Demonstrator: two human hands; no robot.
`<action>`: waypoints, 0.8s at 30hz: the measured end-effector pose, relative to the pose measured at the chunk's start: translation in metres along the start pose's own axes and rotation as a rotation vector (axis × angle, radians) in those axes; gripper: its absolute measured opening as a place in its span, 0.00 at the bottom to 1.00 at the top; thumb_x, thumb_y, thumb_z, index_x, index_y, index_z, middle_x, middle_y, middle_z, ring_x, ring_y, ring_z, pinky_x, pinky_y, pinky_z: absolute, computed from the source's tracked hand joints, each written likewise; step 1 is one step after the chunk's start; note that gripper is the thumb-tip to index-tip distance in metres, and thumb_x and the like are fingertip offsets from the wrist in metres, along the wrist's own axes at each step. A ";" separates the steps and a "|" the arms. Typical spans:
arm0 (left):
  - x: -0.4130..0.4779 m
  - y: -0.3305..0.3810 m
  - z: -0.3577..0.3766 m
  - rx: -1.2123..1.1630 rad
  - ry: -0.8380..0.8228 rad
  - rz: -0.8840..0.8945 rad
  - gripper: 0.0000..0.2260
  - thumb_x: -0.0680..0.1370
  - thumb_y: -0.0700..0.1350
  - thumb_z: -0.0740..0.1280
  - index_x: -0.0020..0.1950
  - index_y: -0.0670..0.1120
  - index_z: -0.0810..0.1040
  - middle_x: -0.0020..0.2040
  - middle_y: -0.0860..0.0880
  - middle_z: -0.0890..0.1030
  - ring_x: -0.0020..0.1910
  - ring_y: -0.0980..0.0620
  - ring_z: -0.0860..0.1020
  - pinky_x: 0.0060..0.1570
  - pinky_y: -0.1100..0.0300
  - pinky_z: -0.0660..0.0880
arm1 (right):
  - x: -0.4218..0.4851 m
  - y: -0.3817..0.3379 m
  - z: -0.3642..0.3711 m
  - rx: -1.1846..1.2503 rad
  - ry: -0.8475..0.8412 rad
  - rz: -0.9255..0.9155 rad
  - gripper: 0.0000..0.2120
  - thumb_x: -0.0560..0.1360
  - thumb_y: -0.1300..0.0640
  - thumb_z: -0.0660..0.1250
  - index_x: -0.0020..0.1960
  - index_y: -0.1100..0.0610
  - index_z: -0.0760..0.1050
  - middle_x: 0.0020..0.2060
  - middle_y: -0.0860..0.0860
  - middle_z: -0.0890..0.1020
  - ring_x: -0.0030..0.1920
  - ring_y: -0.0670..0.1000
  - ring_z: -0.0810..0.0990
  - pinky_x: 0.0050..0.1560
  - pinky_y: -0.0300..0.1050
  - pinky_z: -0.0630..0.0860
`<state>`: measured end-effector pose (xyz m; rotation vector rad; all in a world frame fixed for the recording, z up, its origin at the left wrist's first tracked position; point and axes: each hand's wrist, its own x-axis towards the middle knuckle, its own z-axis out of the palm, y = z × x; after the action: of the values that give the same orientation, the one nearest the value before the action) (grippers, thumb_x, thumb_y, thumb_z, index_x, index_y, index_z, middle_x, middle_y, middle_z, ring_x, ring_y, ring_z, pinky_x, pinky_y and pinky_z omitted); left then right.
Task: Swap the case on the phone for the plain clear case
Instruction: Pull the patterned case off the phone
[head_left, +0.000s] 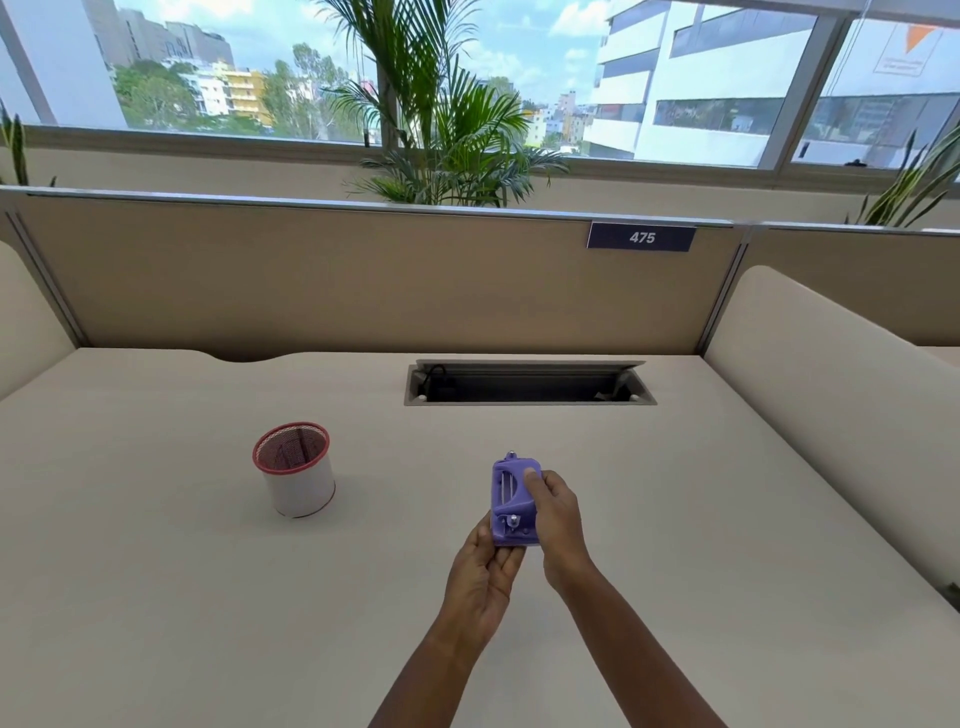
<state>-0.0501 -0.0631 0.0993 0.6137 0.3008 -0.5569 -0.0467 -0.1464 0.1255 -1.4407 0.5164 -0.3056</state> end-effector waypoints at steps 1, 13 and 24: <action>0.001 0.000 -0.001 -0.001 -0.002 -0.001 0.13 0.82 0.37 0.53 0.50 0.38 0.76 0.35 0.44 0.86 0.34 0.51 0.85 0.32 0.63 0.81 | 0.000 -0.001 -0.001 0.014 -0.001 0.010 0.08 0.79 0.58 0.57 0.43 0.55 0.72 0.38 0.51 0.75 0.35 0.47 0.72 0.34 0.37 0.71; 0.003 0.020 0.005 -0.005 -0.067 -0.116 0.17 0.82 0.49 0.52 0.48 0.41 0.76 0.30 0.42 0.84 0.27 0.47 0.83 0.26 0.58 0.79 | -0.016 0.012 0.008 -0.023 -0.112 0.002 0.08 0.79 0.55 0.58 0.43 0.50 0.73 0.44 0.53 0.79 0.40 0.49 0.77 0.40 0.38 0.74; 0.007 0.022 -0.011 0.067 -0.063 -0.107 0.12 0.81 0.46 0.56 0.50 0.41 0.75 0.34 0.42 0.85 0.29 0.45 0.83 0.32 0.48 0.80 | 0.012 -0.005 -0.005 -0.090 -0.128 0.152 0.15 0.79 0.53 0.58 0.52 0.64 0.76 0.46 0.58 0.80 0.42 0.55 0.79 0.37 0.38 0.77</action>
<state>-0.0335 -0.0442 0.0976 0.6460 0.2572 -0.6905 -0.0387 -0.1574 0.1284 -1.4881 0.5374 -0.0688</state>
